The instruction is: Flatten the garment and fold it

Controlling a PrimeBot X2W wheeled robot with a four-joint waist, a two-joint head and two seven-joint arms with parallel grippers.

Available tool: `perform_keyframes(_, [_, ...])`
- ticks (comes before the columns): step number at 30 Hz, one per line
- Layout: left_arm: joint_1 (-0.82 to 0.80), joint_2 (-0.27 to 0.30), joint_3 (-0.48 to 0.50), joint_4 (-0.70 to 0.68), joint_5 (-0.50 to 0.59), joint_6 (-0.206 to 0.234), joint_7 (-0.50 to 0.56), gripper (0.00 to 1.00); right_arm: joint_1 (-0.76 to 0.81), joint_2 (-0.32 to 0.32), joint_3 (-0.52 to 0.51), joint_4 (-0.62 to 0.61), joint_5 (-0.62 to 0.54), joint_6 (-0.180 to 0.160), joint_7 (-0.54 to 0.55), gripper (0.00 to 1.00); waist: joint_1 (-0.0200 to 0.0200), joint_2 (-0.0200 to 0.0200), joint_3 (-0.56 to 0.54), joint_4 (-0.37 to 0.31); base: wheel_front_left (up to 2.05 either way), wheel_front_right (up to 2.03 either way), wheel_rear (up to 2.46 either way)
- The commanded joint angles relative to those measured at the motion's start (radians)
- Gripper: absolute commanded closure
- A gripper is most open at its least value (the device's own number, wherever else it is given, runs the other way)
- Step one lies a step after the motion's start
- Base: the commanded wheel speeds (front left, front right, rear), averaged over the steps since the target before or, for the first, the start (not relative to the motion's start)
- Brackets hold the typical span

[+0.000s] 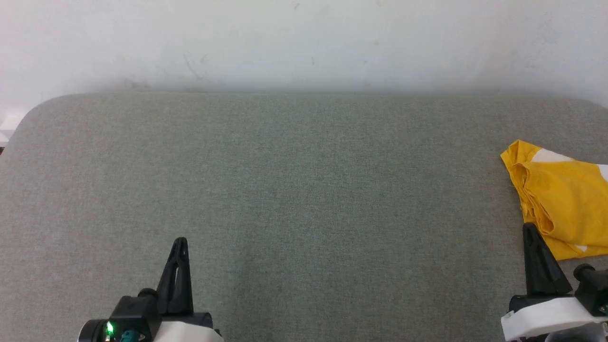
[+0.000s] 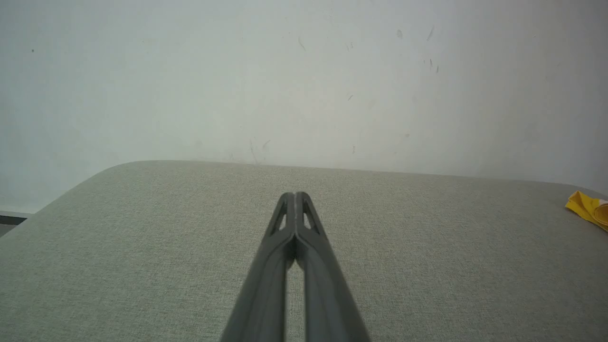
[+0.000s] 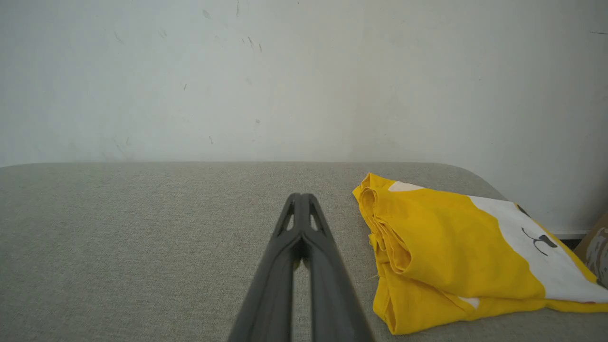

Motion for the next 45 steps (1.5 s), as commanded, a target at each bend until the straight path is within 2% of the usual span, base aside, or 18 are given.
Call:
perform_keyframes(1, [-0.014, -0.007, 0.007, 0.005, 0.010, -0.005, 0.007, 1.00, -0.009, 0.000, 0.007, -0.003, -0.009, 0.000, 0.005, 1.00, 0.0000, 0.0000, -0.001, 0.000, 0.00, 0.00, 0.00])
perform_keyframes(45, [-0.064, -0.035, 0.054, 0.034, 0.072, -0.056, 0.096, 1.00, -0.040, 0.002, 0.064, -0.021, -0.045, -0.001, 0.089, 1.00, 0.0000, 0.0000, -0.023, -0.001, 0.00, 0.00, 0.00])
